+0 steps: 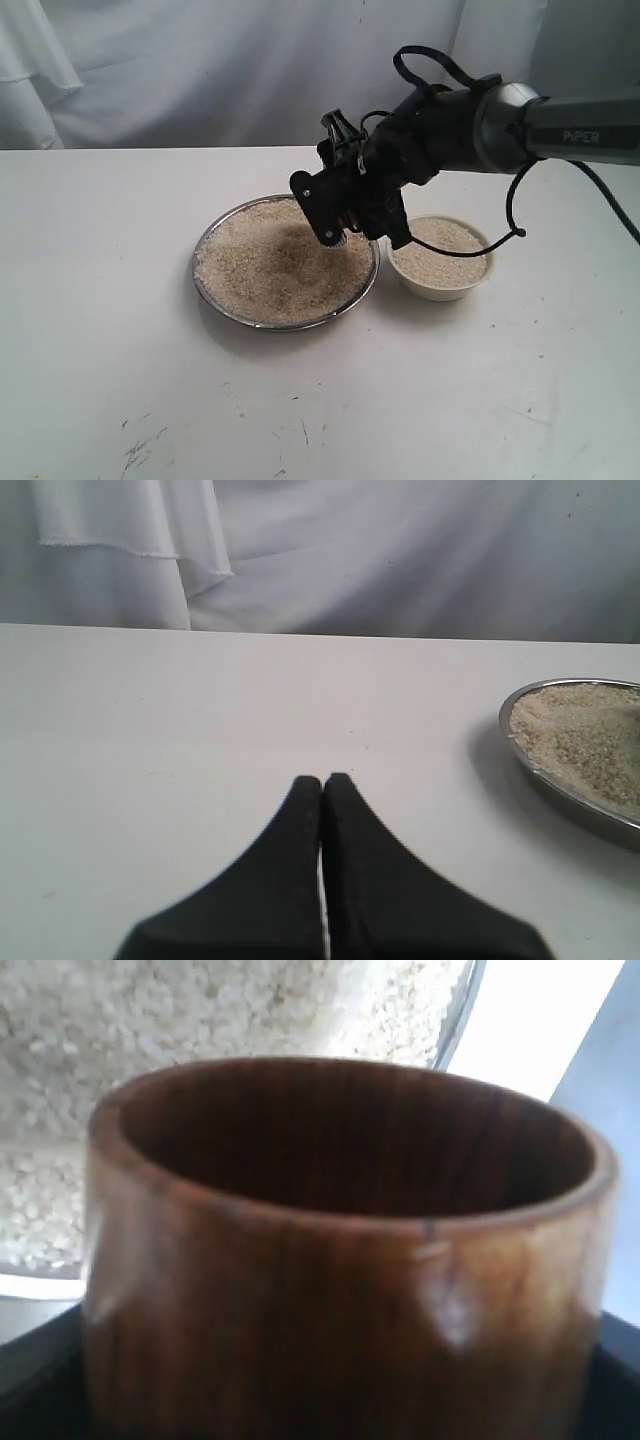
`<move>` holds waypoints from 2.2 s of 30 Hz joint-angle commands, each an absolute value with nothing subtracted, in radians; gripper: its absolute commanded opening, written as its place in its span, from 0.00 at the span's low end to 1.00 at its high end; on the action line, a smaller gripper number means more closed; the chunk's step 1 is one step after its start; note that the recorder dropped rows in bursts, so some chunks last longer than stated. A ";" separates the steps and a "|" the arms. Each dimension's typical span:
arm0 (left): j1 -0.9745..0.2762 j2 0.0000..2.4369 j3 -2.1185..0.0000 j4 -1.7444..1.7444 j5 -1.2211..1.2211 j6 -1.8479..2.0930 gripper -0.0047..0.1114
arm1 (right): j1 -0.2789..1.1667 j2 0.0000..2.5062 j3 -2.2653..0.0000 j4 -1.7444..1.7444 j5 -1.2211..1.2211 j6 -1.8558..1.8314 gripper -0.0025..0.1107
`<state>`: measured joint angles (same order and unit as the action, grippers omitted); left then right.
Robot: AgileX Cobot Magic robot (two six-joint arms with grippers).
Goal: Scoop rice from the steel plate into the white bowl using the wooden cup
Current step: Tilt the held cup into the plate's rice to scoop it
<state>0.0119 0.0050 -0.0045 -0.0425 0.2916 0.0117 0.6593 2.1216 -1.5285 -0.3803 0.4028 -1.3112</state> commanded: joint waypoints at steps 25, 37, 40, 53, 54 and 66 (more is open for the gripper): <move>0.010 0.000 0.000 -0.043 0.285 0.009 0.04 | 0.749 2.150 -1.534 -1.121 0.399 -1.118 0.02; 0.010 0.000 0.000 -0.043 0.285 0.009 0.04 | 0.792 2.231 -1.582 -1.317 0.534 -0.931 0.02; 0.010 0.000 0.000 -0.043 0.285 0.009 0.04 | 0.799 2.243 -1.582 -1.317 0.534 -0.931 0.02; 0.010 0.000 0.000 -0.043 0.285 0.009 0.04 | 0.816 2.282 -1.582 -1.312 0.547 -0.908 0.02; 0.010 0.000 0.000 -0.043 0.285 0.009 0.04 | 0.818 2.282 -1.582 -1.307 0.546 -0.906 0.02; 0.010 0.000 0.000 -0.043 0.285 0.009 0.04 | 0.834 2.305 -1.582 -1.263 0.530 -0.904 0.02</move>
